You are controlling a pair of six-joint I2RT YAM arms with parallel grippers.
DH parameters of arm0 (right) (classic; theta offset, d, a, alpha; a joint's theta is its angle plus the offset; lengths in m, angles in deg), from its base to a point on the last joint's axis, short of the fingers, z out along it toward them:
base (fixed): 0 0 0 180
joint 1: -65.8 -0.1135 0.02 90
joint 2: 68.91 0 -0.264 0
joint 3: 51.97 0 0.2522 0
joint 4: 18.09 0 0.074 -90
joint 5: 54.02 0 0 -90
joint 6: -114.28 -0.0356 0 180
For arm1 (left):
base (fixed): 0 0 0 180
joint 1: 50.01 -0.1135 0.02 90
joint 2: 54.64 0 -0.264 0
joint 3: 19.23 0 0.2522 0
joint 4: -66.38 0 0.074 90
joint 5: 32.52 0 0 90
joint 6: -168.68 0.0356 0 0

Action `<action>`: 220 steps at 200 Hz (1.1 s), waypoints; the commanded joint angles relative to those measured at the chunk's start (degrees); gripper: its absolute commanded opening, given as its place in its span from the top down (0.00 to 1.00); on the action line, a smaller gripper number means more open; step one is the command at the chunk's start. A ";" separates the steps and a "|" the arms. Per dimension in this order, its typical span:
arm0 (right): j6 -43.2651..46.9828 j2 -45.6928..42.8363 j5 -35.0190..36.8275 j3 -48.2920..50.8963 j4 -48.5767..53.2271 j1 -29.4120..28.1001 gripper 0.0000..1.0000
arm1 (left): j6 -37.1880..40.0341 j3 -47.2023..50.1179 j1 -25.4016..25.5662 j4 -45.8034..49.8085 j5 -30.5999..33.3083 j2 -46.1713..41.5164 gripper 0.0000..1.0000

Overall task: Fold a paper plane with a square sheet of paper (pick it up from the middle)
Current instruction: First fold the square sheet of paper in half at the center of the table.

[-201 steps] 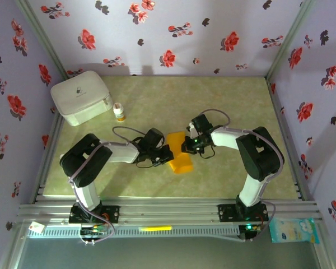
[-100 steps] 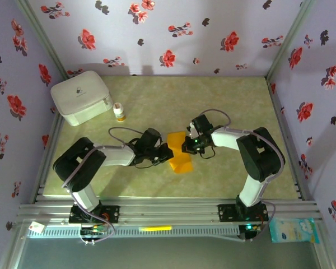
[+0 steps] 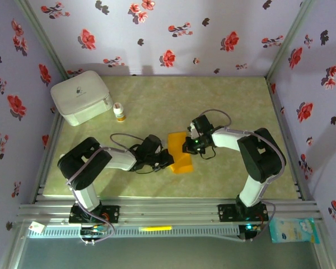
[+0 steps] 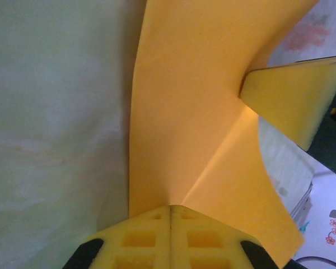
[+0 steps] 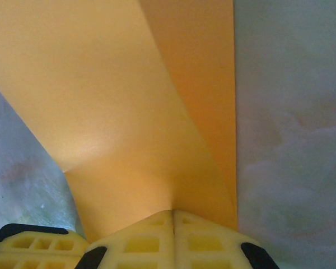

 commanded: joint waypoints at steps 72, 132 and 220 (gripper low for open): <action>-1.44 2.09 8.13 3.49 8.42 0.45 1.00 | 1.30 -1.62 2.26 4.57 1.46 -6.21 1.00; -1.92 2.03 7.92 4.16 7.68 0.45 1.00 | 0.61 -1.66 3.39 3.02 1.59 -1.17 1.00; -2.06 2.11 8.02 4.33 7.51 0.45 1.00 | 1.56 3.80 5.16 6.68 2.60 -4.33 1.00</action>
